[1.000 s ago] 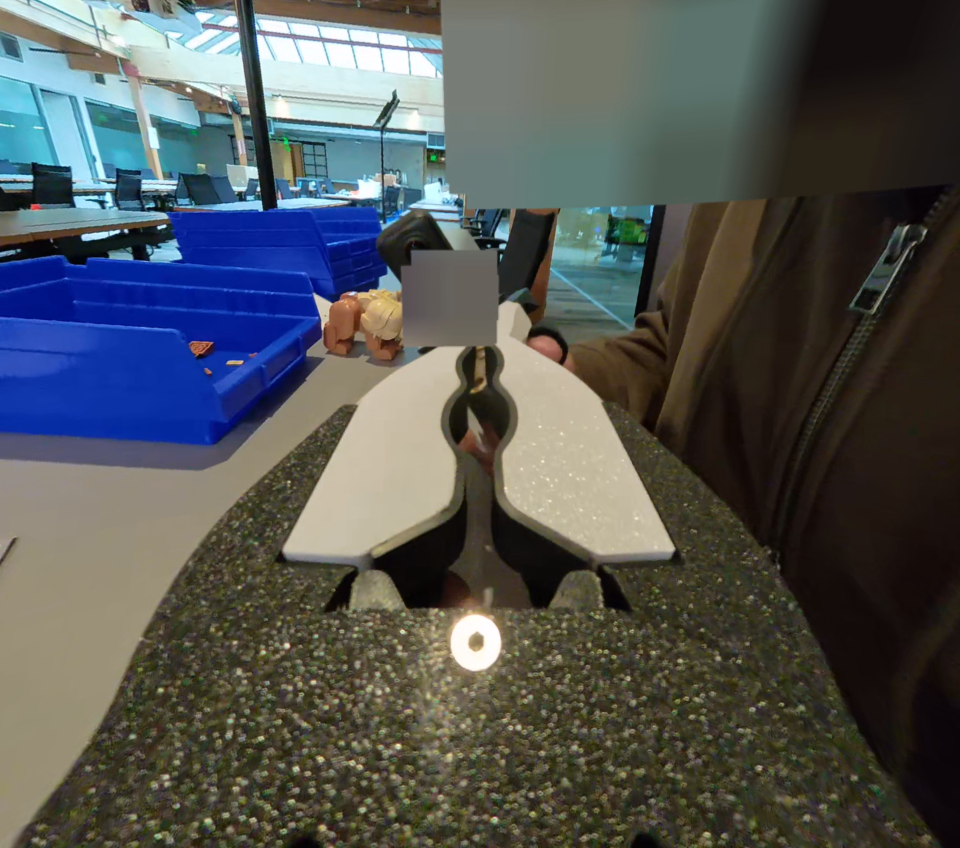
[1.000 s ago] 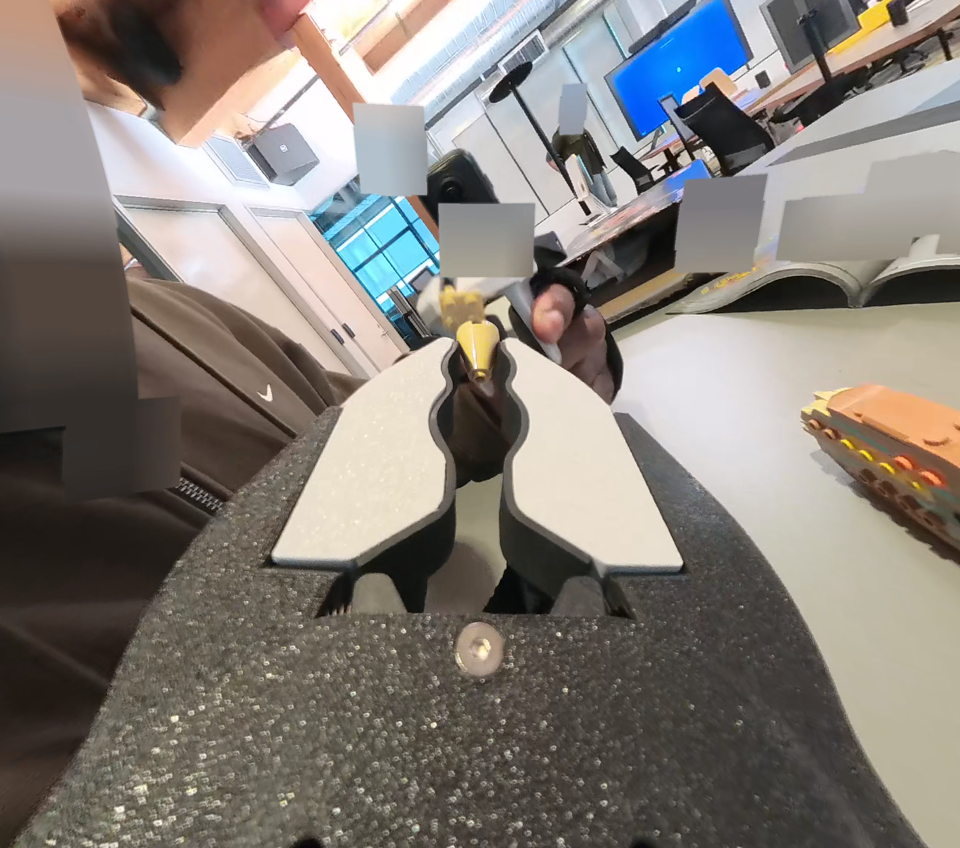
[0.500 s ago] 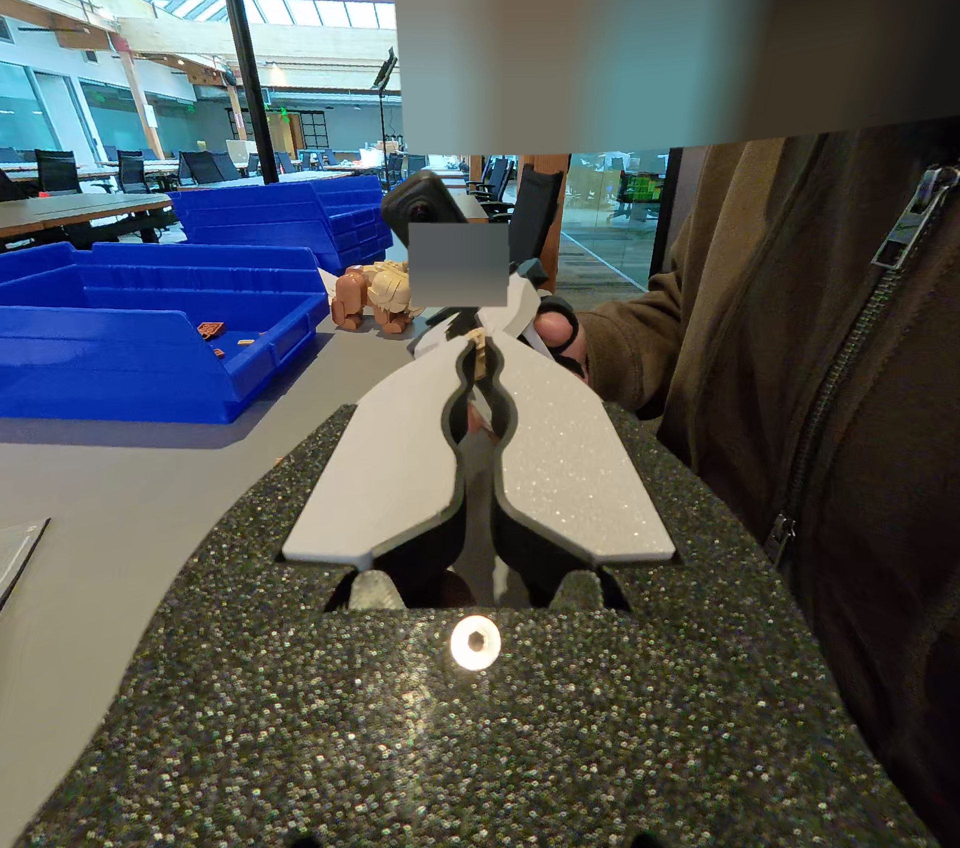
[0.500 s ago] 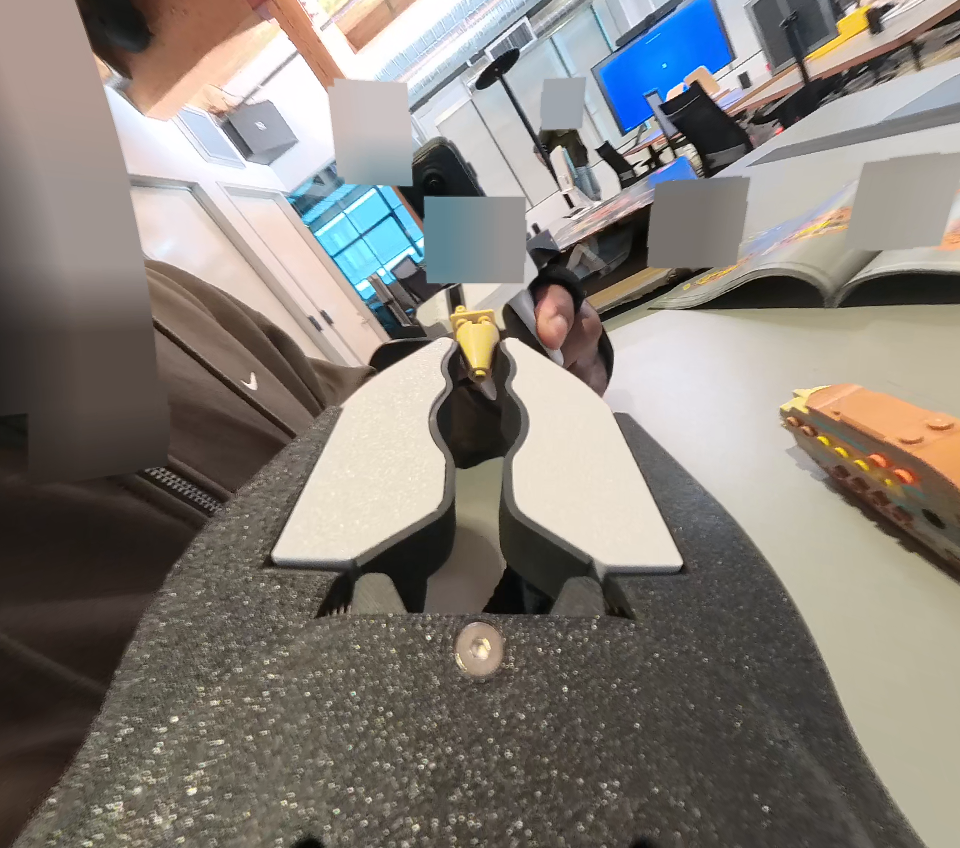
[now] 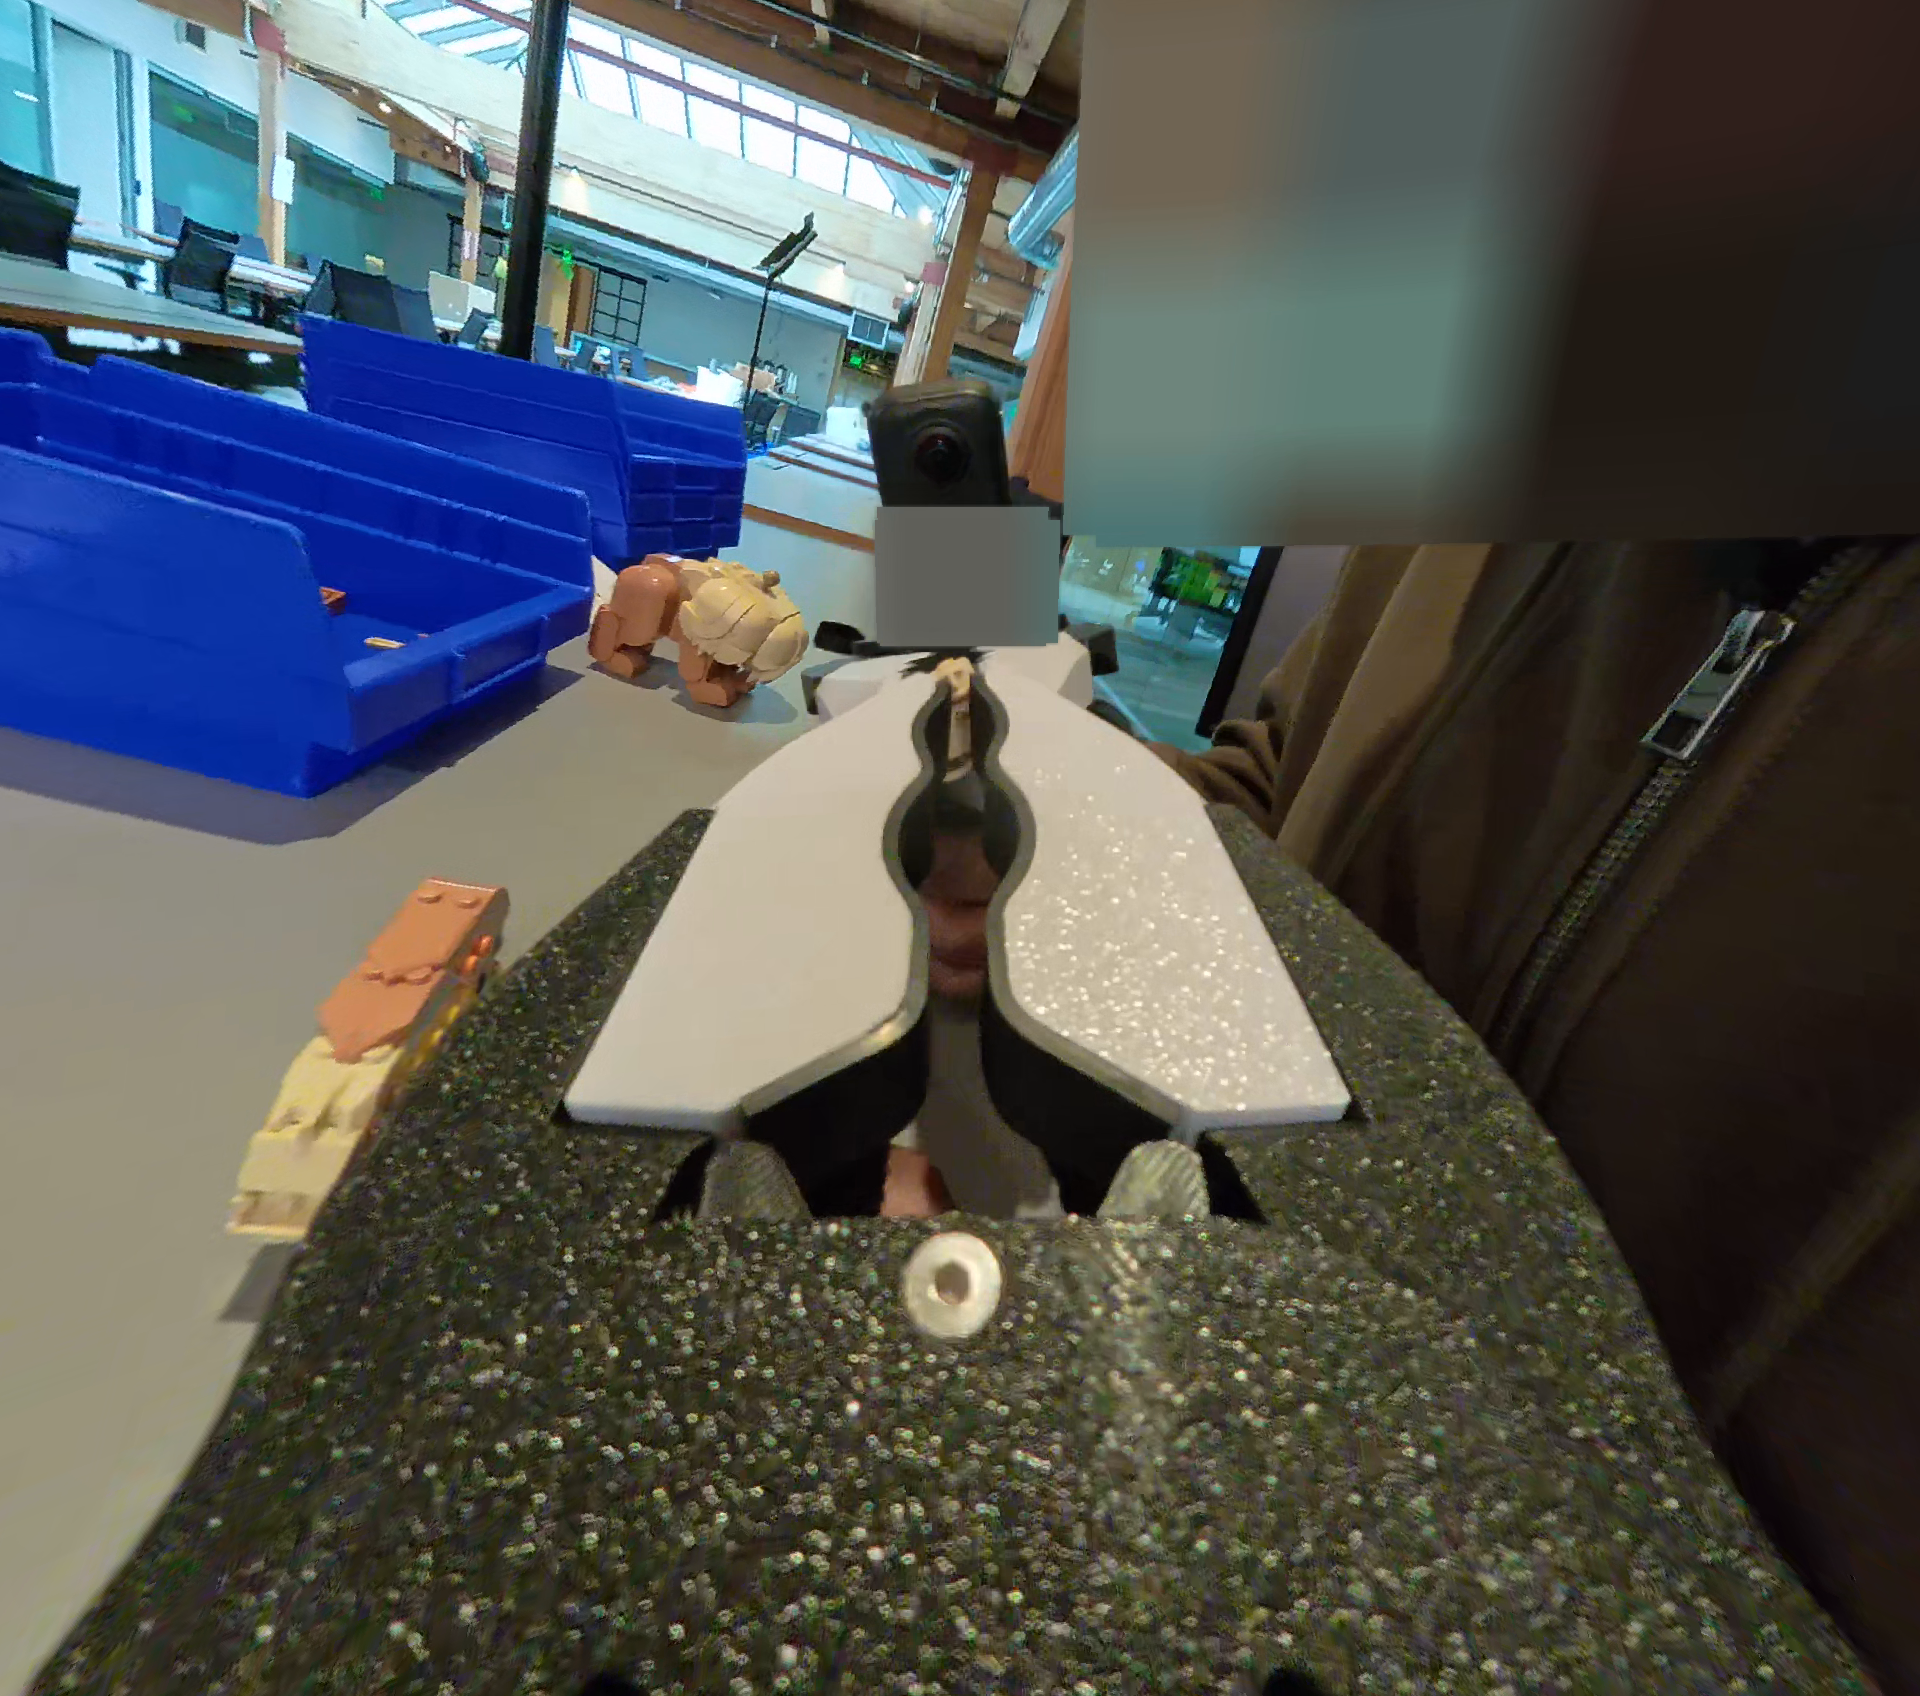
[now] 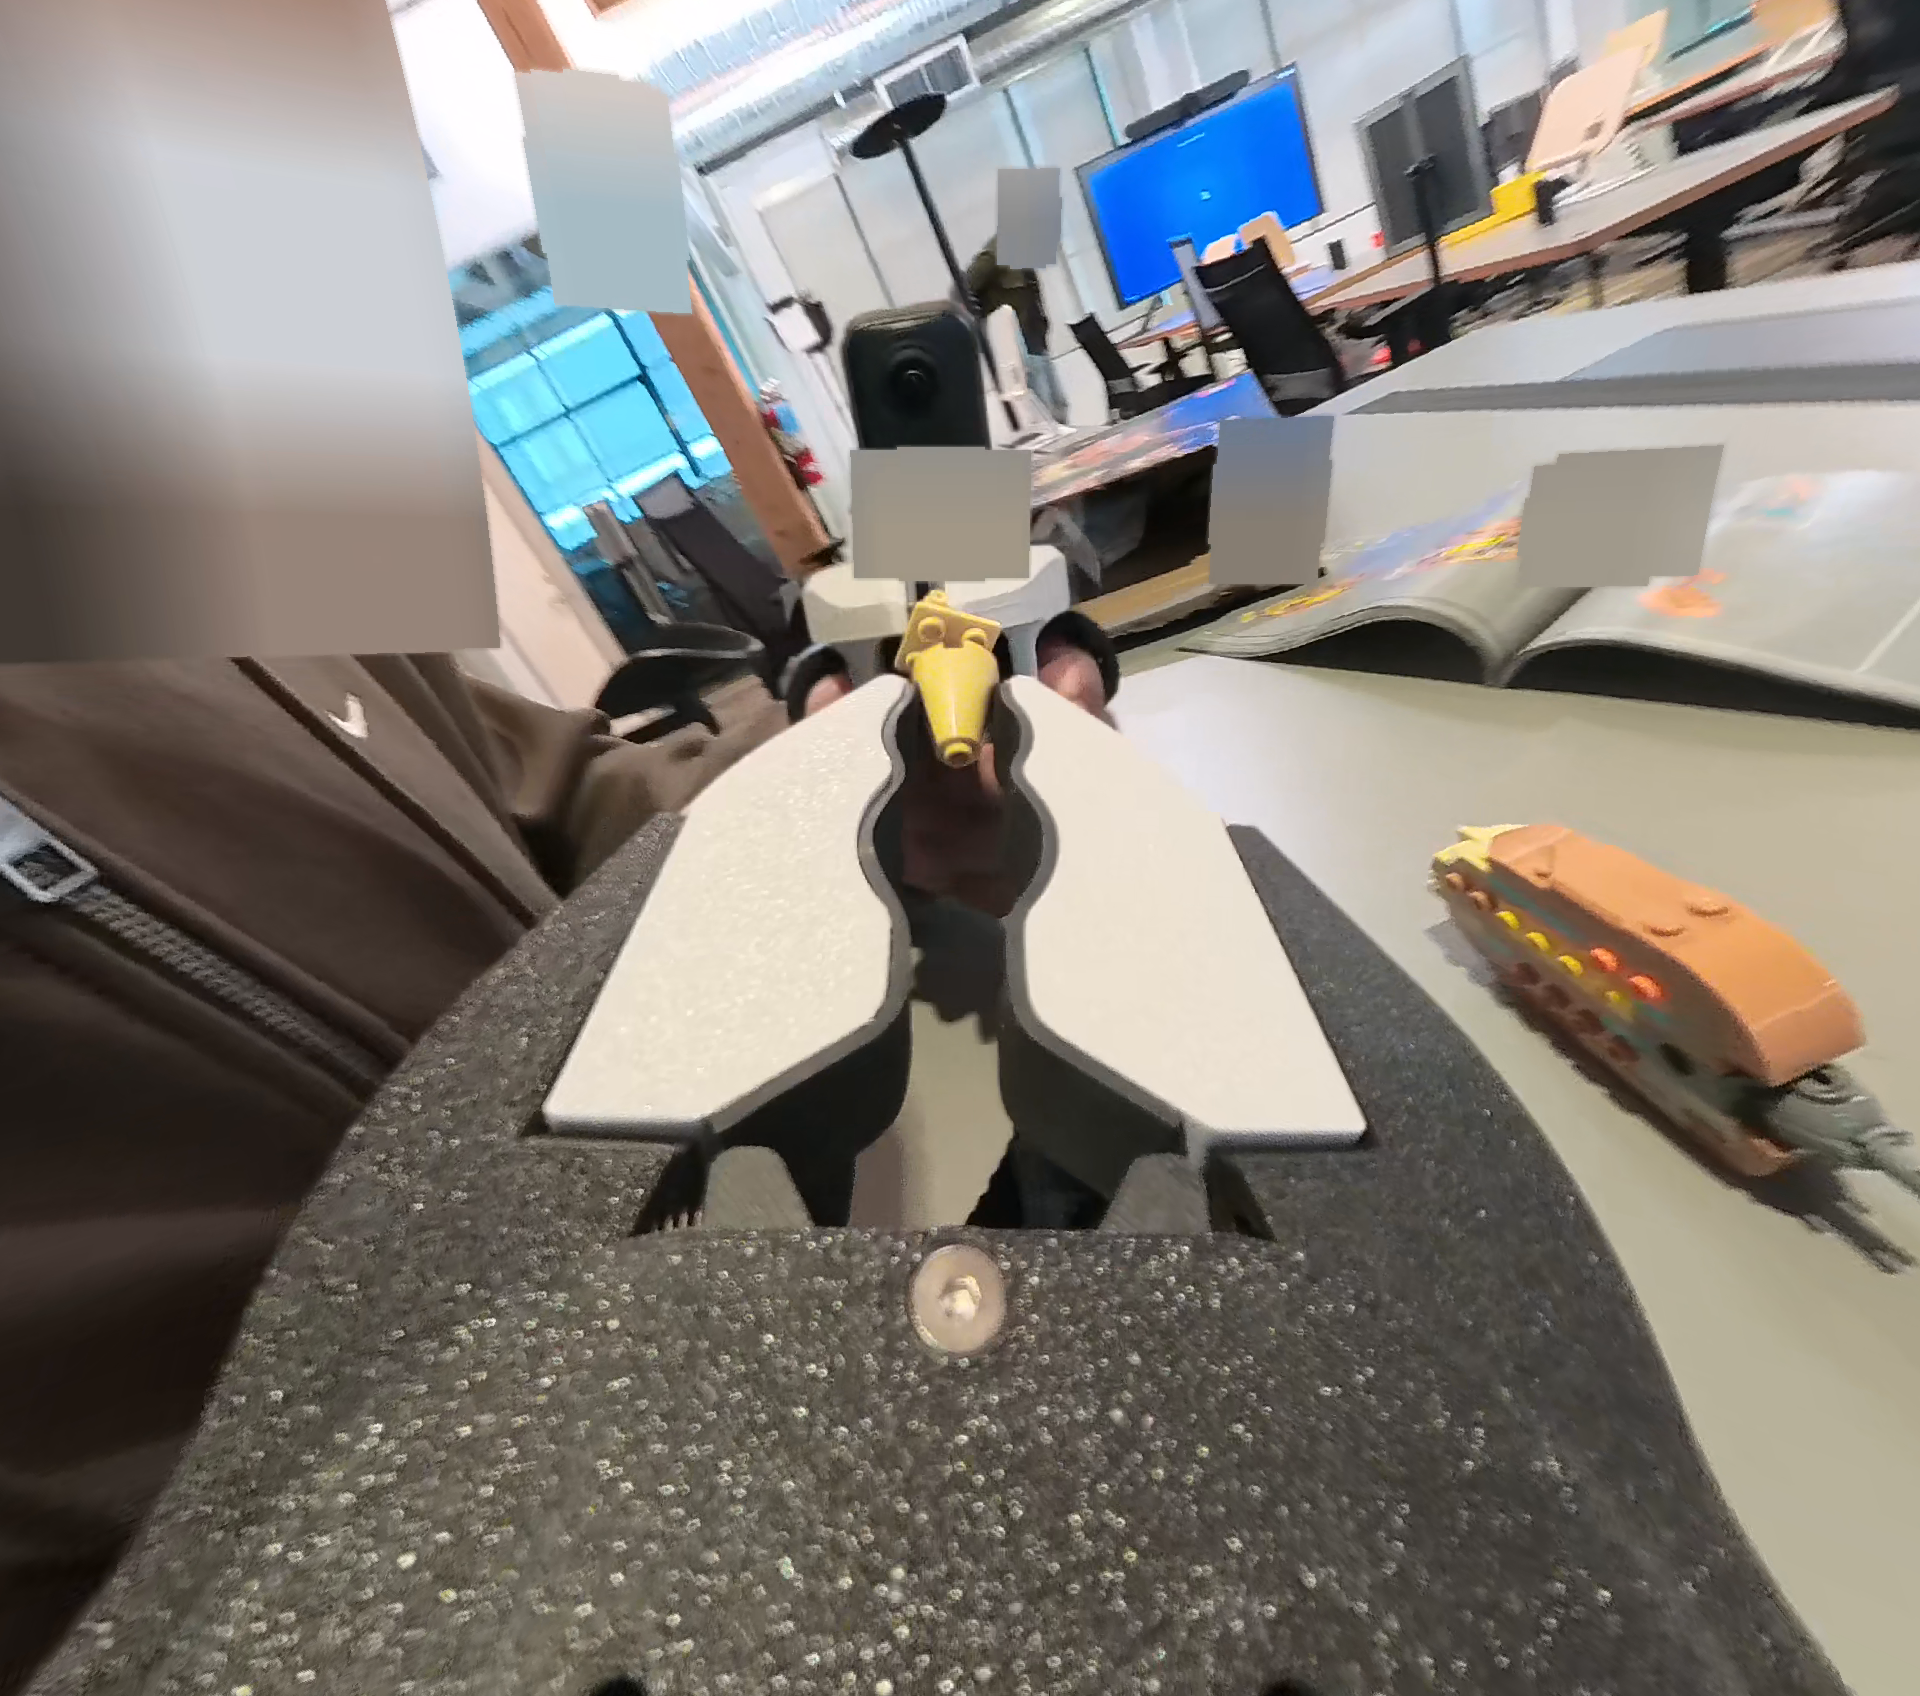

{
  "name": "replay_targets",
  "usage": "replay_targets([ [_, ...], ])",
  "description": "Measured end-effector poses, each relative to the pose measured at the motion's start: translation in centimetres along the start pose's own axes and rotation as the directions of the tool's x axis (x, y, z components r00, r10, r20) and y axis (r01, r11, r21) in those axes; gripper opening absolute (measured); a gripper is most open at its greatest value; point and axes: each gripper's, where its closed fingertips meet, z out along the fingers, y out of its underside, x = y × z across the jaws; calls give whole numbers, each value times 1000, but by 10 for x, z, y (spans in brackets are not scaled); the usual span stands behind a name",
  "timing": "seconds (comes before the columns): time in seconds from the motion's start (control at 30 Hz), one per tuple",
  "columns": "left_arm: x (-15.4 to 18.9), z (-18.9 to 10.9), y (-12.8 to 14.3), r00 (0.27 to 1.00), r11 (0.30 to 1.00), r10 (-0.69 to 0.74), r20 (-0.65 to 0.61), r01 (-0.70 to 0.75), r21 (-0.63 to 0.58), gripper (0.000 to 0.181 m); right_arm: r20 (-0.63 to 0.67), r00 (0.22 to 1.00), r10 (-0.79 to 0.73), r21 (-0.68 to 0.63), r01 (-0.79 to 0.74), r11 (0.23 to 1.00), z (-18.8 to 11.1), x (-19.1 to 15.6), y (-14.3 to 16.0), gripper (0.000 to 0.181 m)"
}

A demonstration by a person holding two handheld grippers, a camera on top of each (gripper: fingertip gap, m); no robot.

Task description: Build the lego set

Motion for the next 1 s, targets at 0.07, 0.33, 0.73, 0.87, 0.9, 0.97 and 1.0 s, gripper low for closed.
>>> replay_targets([
  [0.07,-1,0,0,999,999,-33,4,33,11,4,-18,999,-29,-2,29,1000,0,1,0,13],
  [0.33,-4,-1,2,999,999,-41,31,41,6,4,-61,995,-82,-3,82,997,1,2,0,13],
  [0.73,-8,-3,6,993,994,-109,33,110,-20,3,-115,977,-178,-44,174,984,2,7,5,13],
  [0.87,-9,-4,8,988,988,-151,26,152,-28,3,-130,969,-210,-64,203,977,-2,11,4,13],
  [0.9,-9,-4,8,986,986,-163,22,163,-28,3,-134,966,-221,-70,213,975,-3,12,3,13],
  [0.97,-10,-5,9,981,981,-191,17,192,-28,3,-145,960,-241,-85,231,969,-1,16,5,13],
  [1.0,-11,-5,10,979,979,-202,17,202,-30,3,-151,956,-251,-94,239,966,-1,17,5,13],
])
